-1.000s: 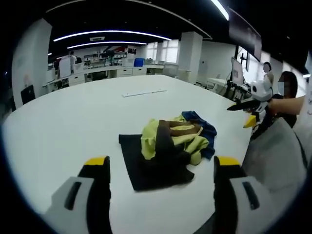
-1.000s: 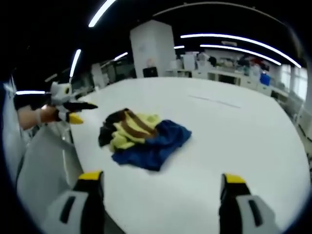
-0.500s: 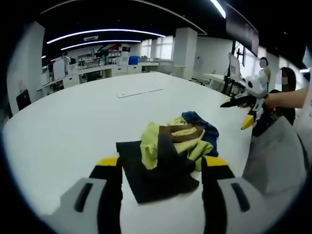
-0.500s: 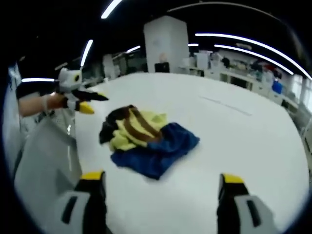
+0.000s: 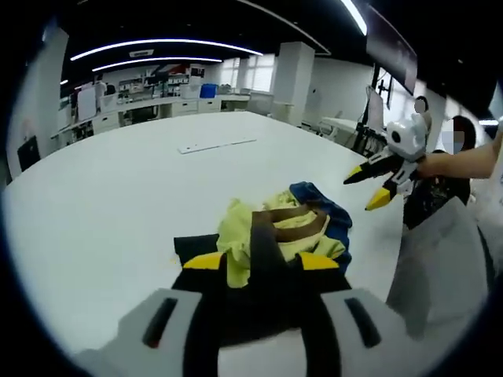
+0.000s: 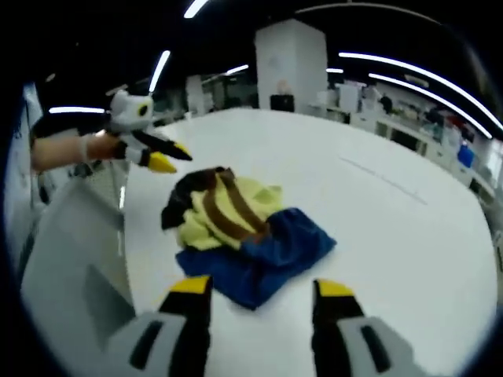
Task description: Fold the garment on the visible template until the final outline fits inside the template.
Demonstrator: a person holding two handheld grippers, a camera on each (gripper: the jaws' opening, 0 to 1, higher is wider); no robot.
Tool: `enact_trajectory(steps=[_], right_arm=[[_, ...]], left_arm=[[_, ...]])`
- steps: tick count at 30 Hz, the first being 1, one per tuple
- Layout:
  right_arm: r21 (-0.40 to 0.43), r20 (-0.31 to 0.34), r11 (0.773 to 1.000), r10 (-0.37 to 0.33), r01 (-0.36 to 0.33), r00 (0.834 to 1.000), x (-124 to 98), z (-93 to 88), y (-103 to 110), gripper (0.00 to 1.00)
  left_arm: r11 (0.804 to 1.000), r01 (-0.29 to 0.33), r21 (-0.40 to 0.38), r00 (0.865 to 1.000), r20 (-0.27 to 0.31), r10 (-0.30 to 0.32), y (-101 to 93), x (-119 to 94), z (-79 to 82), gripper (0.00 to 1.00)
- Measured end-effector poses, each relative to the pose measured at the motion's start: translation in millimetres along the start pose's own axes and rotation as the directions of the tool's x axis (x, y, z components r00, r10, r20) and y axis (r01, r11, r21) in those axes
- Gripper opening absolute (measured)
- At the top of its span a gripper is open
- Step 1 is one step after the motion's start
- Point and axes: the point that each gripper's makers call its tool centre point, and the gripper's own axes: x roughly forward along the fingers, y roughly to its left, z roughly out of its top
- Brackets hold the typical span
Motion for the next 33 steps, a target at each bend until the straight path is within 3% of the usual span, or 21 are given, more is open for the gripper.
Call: enact_trajectory(steps=[5, 17, 25, 28, 33], right_arm=[[-0.028, -0.007, 1.0, 0.009, -0.01, 1.0, 12.5, -0.4, 0.3, 0.29], [-0.076, -0.01, 0.997, -0.014, 0.014, 1.0, 27.6, 0.8, -8.4, 0.09], [-0.081, -0.015, 0.997, -0.002, 0.001, 1.0, 37.2, 1.4, -7.9, 0.06], [-0.097, -0.028, 0.995, 0.001, -0.003, 1.0, 41.4, -0.2, -5.1, 0.06], [-0.106, -0.03, 0.994, 0.002, -0.005, 1.0, 43.6, -1.7, -4.6, 0.06]], left_arm=[[1.0, 0.002, -0.02, 1.0, -0.023, -0.002, 6.7, 6.0, -4.7, 0.27], [0.997, 0.042, -0.068, 0.997, -0.058, -0.046, 4.4, 17.9, -12.8, 0.19], [0.995, 0.072, -0.076, 0.995, -0.06, -0.077, -1.5, 20.4, -14.7, 0.09], [0.993, 0.082, -0.08, 0.995, -0.057, -0.087, -3.2, 20.5, -15.0, 0.0], [0.996, 0.075, -0.049, 0.995, -0.057, -0.078, -3.1, 17.4, -14.0, 0.0]])
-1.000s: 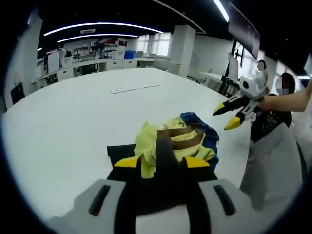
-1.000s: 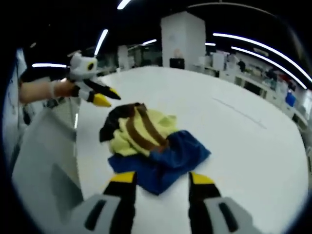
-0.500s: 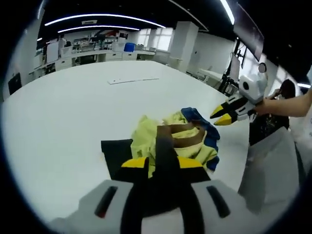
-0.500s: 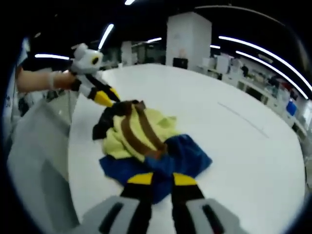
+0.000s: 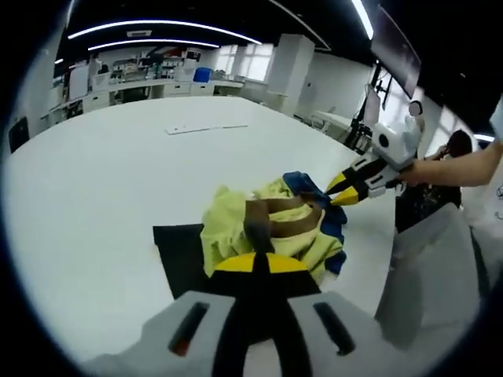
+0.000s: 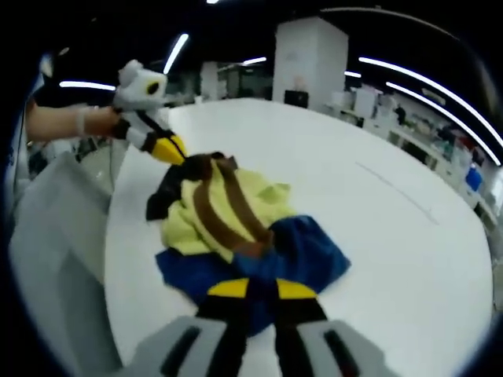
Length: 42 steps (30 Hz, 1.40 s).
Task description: Fold the garment on the visible template until the final outline fits inside the template.
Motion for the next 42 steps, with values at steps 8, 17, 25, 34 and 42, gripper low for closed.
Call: enact_trajectory(steps=[8, 17, 25, 34, 42], right_arm=[[-0.009, -0.009, 1.0, -0.002, 0.002, 1.0, 6.9, -2.1, -1.0, 0.07], [-0.023, -0.016, 1.0, -0.02, 0.02, 1.0, 11.4, -1.2, -0.6, 0.0], [-0.01, 0.063, 0.998, -0.066, 0.067, 0.996, -9.5, 20.5, -9.7, 0.0], [0.023, 0.228, 0.987, -0.158, 0.157, 0.961, -65.9, 80.0, -33.1, 0.0], [0.023, 0.346, 0.98, -0.193, 0.197, 0.918, -111.0, 130.4, -36.2, 0.0]], left_arm=[[0.999, -0.016, 0.03, 0.999, 0.048, 0.014, 0.0, -18.9, 17.6, 0.0], [0.999, -0.03, 0.042, 0.997, 0.074, 0.026, 1.1, -28.5, 31.0, 0.0], [0.998, -0.045, 0.044, 0.995, 0.093, 0.04, 4.3, -34.5, 38.0, 0.0], [0.996, -0.065, 0.06, 0.984, 0.17, 0.054, 8.9, -52.8, 74.8, 0.0], [0.989, -0.105, 0.107, 0.961, 0.267, 0.073, 7.5, -72.7, 125.2, 0.0]])
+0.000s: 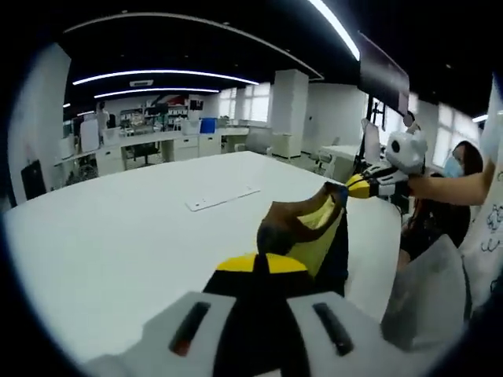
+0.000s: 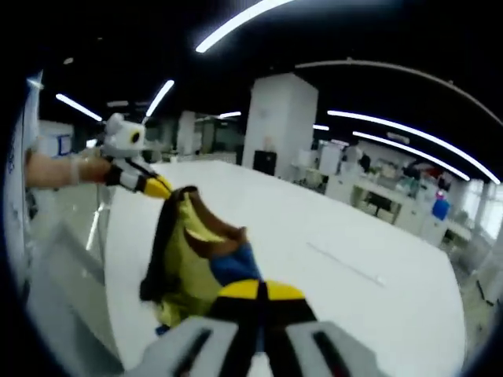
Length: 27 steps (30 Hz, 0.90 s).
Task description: Fold the garment on the visible template until the final outline fits inside the template.
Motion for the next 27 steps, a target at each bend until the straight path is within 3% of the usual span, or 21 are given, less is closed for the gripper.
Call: enact_trajectory(steps=[8, 15, 21, 27], right_arm=[[0.016, 0.122, 1.0, -0.006, 0.004, 0.993, -12.4, 62.0, -2.4, 0.0], [0.011, 0.167, 1.0, -0.019, 0.018, 0.986, -12.6, 92.2, -12.4, 0.0], [0.015, 0.162, 1.0, -0.027, 0.025, 0.986, 5.7, 94.7, -28.3, 0.0], [0.049, 0.099, 0.998, -0.033, 0.029, 0.995, 39.8, 74.7, -51.1, 0.0]], left_arm=[[0.998, -0.052, 0.041, 0.996, 0.08, 0.049, 17.6, -5.9, 44.6, 0.0], [0.993, -0.104, 0.06, 0.982, 0.162, 0.093, 29.1, -9.0, 77.9, 0.0], [0.991, -0.13, 0.04, 0.98, 0.159, 0.122, 50.1, 9.7, 76.7, 0.0], [0.99, -0.14, 0.026, 0.983, 0.122, 0.136, 71.7, 38.3, 62.6, 0.0]])
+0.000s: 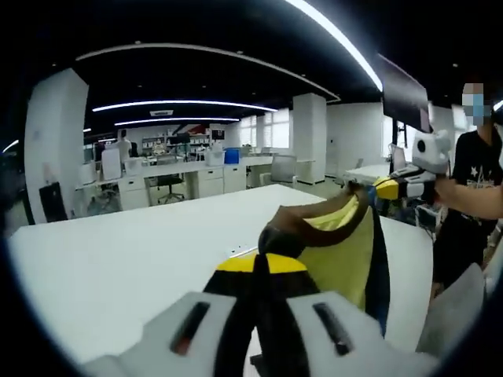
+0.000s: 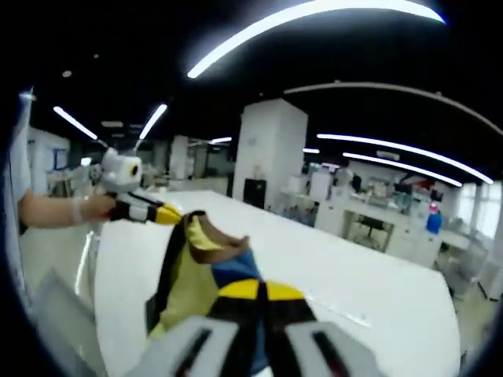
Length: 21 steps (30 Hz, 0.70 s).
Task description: Fold the garment on the visible template until the final outline fits inside the template.
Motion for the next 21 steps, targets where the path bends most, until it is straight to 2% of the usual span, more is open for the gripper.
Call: enact_trajectory(steps=[3, 4, 6, 7, 9, 11, 12, 14, 16, 17, 18, 20, 21], right_arm=[[0.014, -0.054, 1.0, 0.0, 0.001, 0.999, 18.5, -17.4, -12.7, 0.0], [0.018, -0.068, 1.0, 0.004, -0.002, 0.998, 27.0, -23.8, -18.2, 0.0], [0.036, -0.111, 0.999, -0.007, 0.011, 0.994, 40.5, -38.2, -31.0, 0.0], [0.036, -0.115, 0.999, -0.006, 0.011, 0.993, 46.0, -42.1, -34.4, 0.0], [0.069, -0.152, 0.997, -0.003, 0.014, 0.988, 59.0, -57.6, -43.9, 0.0], [0.081, -0.158, 0.997, 0.0, 0.013, 0.987, 71.4, -67.0, -54.7, 0.0], [0.113, -0.194, 0.993, -0.011, 0.034, 0.981, 79.3, -79.4, -63.7, 0.0], [0.11, -0.2, 0.994, -0.006, 0.028, 0.98, 94.6, -91.4, -72.8, 0.0], [0.136, -0.236, 0.99, -0.005, 0.039, 0.972, 104.8, -106.9, -80.0, 0.0], [0.137, -0.257, 0.99, -0.006, 0.043, 0.966, 113.7, -118.9, -85.1, 0.0], [0.143, -0.289, 0.988, -0.007, 0.05, 0.957, 117.1, -128.5, -87.5, 0.0], [0.129, -0.298, 0.991, -0.008, 0.048, 0.954, 130.3, -141.9, -91.0, 0.0], [0.127, -0.341, 0.991, -0.005, 0.051, 0.94, 136.1, -155.7, -94.1, 0.0]], left_arm=[[1.0, 0.0, -0.013, 1.0, -0.026, 0.0, 11.5, 19.1, -11.4, 0.0], [1.0, -0.005, -0.03, 0.999, -0.053, 0.003, 16.3, 27.3, -18.0, 0.0], [1.0, 0.001, -0.005, 0.998, -0.062, -0.001, 22.3, 44.3, -25.7, 0.0], [1.0, 0.001, -0.027, 0.997, -0.082, -0.003, 25.0, 50.3, -31.2, 0.0], [1.0, 0.001, -0.024, 0.995, -0.097, -0.003, 32.4, 67.5, -42.5, 0.0], [0.999, -0.003, -0.038, 0.993, -0.12, -0.002, 36.5, 79.0, -51.7, 0.0], [0.999, -0.003, -0.044, 0.993, -0.121, -0.002, 37.5, 86.8, -57.2, 0.0], [0.998, -0.016, -0.058, 0.988, -0.152, 0.007, 47.3, 102.4, -71.6, 0.0], [0.998, -0.014, -0.067, 0.986, -0.164, 0.003, 53.8, 114.8, -82.1, 0.0], [0.997, -0.022, -0.073, 0.982, -0.19, 0.008, 58.8, 123.9, -93.0, 0.0], [0.997, -0.017, -0.074, 0.98, -0.197, 0.002, 58.7, 129.3, -97.5, 0.0], [0.997, -0.025, -0.074, 0.972, -0.235, 0.007, 65.1, 141.6, -114.4, 0.0], [0.998, -0.025, -0.065, 0.966, -0.258, 0.007, 68.4, 148.4, -124.2, 0.0]])
